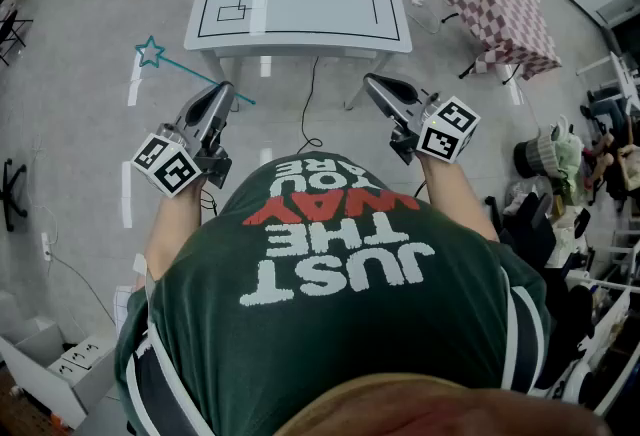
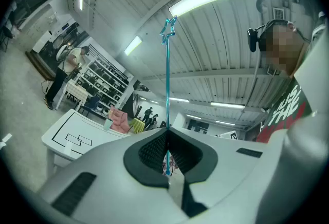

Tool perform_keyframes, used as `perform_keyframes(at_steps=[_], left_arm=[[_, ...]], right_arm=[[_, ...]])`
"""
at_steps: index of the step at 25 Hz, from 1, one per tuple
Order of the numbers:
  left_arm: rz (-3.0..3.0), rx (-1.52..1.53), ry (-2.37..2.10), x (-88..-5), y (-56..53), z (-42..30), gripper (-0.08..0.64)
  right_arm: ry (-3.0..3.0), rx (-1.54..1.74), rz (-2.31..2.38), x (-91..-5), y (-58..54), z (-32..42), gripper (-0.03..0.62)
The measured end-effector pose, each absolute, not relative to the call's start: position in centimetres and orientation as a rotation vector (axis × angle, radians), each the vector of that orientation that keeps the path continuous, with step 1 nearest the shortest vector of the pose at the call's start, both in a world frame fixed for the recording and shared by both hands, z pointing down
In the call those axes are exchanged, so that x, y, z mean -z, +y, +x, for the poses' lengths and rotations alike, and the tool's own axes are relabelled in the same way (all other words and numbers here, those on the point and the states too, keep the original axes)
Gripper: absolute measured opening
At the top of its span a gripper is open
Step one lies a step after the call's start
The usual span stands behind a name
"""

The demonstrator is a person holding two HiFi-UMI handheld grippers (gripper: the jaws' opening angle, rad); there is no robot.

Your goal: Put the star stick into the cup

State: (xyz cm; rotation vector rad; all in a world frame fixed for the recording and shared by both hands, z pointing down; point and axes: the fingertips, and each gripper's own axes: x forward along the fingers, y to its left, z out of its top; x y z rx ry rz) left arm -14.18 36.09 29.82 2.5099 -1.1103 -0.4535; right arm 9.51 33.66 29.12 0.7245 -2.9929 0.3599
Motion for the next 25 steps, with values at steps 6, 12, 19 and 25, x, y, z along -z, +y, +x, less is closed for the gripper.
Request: perform_keyframes(at_steps=[6,12,19,25], left_arm=[[2.516,0.448,-1.104,-29.7,36.0,-14.0,0.011],[2.527,0.440,-1.095,-29.0,35.7,-12.6,0.011],[2.524,0.424,-1.099,-29.2,35.1,-11.2,0.011],[2.535,0.420,-1.110,-28.4,35.0,-8.7,0.011]], right_arm=[[-2.994,-0.352,0.719,-29.0,33.7,9.6,0.032],[-3.000,-0.357,0.721,-28.6,33.6,10.6,0.032],[-3.004,-0.395,0.719,-28.9,33.0,11.9,0.034],[-3.016,-0.386,0.699,-28.5,33.4,14.2,0.034]])
